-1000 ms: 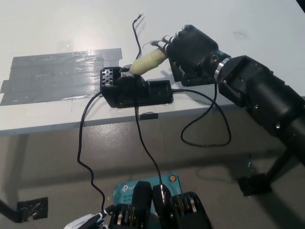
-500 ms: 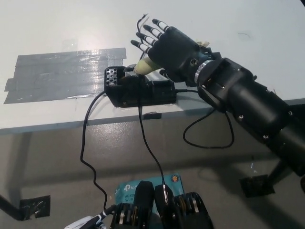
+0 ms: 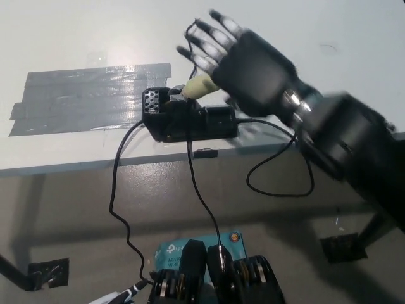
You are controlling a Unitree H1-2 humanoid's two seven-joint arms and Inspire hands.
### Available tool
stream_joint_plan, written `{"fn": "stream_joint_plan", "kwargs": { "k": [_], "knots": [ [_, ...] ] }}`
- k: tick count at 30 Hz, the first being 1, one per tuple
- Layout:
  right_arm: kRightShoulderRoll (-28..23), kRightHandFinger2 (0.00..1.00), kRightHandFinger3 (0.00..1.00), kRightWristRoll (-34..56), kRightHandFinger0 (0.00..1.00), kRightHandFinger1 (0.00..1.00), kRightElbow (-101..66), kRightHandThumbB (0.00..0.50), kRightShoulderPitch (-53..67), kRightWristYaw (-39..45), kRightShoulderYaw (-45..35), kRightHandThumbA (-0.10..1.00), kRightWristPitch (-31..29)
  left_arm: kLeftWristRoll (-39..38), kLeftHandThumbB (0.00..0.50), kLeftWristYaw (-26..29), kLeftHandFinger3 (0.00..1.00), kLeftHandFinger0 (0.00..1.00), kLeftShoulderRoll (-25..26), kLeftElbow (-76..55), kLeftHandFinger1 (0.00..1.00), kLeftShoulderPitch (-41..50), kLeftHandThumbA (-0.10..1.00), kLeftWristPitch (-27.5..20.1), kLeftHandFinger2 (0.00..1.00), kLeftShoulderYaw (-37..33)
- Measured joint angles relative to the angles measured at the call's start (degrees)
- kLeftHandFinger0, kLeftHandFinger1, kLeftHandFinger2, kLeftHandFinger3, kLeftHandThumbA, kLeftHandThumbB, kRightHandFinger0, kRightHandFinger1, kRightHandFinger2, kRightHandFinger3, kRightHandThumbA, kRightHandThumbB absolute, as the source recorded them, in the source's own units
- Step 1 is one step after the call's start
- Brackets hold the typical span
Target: The robot uses its right hand to grab and lift the soldering gun kept on the middle of the table and puts it in its base
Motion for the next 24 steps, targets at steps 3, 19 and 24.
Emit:
{"fn": "stream_joint_plan", "kwargs": {
  "k": [3, 19, 24],
  "knots": [
    [-2.4, 1.0, 1.0, 0.7, 1.0, 1.0, -6.4, 0.415, 6.9, 1.4, -2.5, 0.7, 0.7, 0.0, 0.5, 0.0, 0.22, 0.0, 0.0, 0.0, 0.0, 0.2, 1.0, 0.0, 0.14, 0.0],
    [-3.9, 1.0, 1.0, 12.2, 1.0, 1.0, -11.2, 0.271, 61.9, -5.7, -41.2, 0.63, -0.2, 0.0, 0.5, 0.1, 0.14, 0.0, 0.0, 0.3, 0.0, 1.8, 1.0, -0.1, 0.12, 0.6],
    [-1.5, 1.0, 1.0, 17.9, 1.0, 1.0, -2.4, 0.265, 66.8, -7.1, -46.6, 0.57, -1.5, 0.0, 0.5, 0.4, 0.13, 0.0, -0.2, 0.4, 0.0, 2.2, 1.0, -0.1, 0.12, 1.4]
  ]
}}
